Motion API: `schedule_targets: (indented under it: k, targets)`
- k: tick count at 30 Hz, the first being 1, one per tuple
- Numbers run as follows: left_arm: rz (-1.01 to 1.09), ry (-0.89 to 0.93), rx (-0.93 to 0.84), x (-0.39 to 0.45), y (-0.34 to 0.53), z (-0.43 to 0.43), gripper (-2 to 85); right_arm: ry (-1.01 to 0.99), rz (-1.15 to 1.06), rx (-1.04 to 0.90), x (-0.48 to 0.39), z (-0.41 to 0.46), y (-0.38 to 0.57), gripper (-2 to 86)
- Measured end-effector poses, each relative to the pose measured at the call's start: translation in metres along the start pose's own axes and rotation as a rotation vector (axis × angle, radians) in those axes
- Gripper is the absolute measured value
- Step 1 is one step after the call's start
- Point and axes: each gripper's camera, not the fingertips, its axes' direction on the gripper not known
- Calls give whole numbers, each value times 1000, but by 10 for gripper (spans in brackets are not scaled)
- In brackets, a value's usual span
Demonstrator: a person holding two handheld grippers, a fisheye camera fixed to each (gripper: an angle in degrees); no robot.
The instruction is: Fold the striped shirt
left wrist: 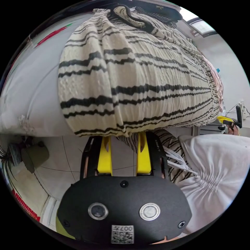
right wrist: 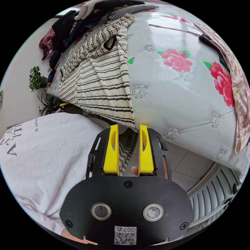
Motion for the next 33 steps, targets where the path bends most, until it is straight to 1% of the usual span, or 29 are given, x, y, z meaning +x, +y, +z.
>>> schedule_targets:
  k: [3,5,9,13,16,18,19,20,21,23,26,29,33]
  targets:
    - [-12,-29,-42,3,-13,8,72,121,-58,-79,-15,2,-18,72]
    - [4,-66,-24,6,-10,7,8,198,-89,-134,-25,5,-31,52]
    - [49,-2,-19,8,0,1,-5,335,-142,-170,-32,9,-41,15]
    - [125,47,-19,10,24,-19,-6,148,-218,-215,-25,10,-46,3]
    - [170,111,-6,7,41,-40,-2,63,-237,-167,-13,-1,-45,5]
    - [159,120,18,3,48,-52,6,37,-219,-111,-1,-12,-43,10]
    - [143,114,40,-1,52,-58,15,19,-201,-81,7,-18,-42,15]
    - [115,106,52,-6,55,-59,44,12,-171,-70,17,-20,-41,29]
    - [99,103,53,-8,55,-58,59,7,-157,-74,22,-20,-41,37]
    - [60,121,37,-17,54,-47,117,-49,-108,-121,41,-9,-40,62]
    - [39,141,-8,-25,49,-27,141,-70,-57,-160,59,10,-40,75]
    - [35,145,-35,-30,35,-8,161,-99,-33,-168,70,24,-49,68]
    - [79,115,-72,-25,9,14,172,-99,-78,-228,76,45,-57,50]
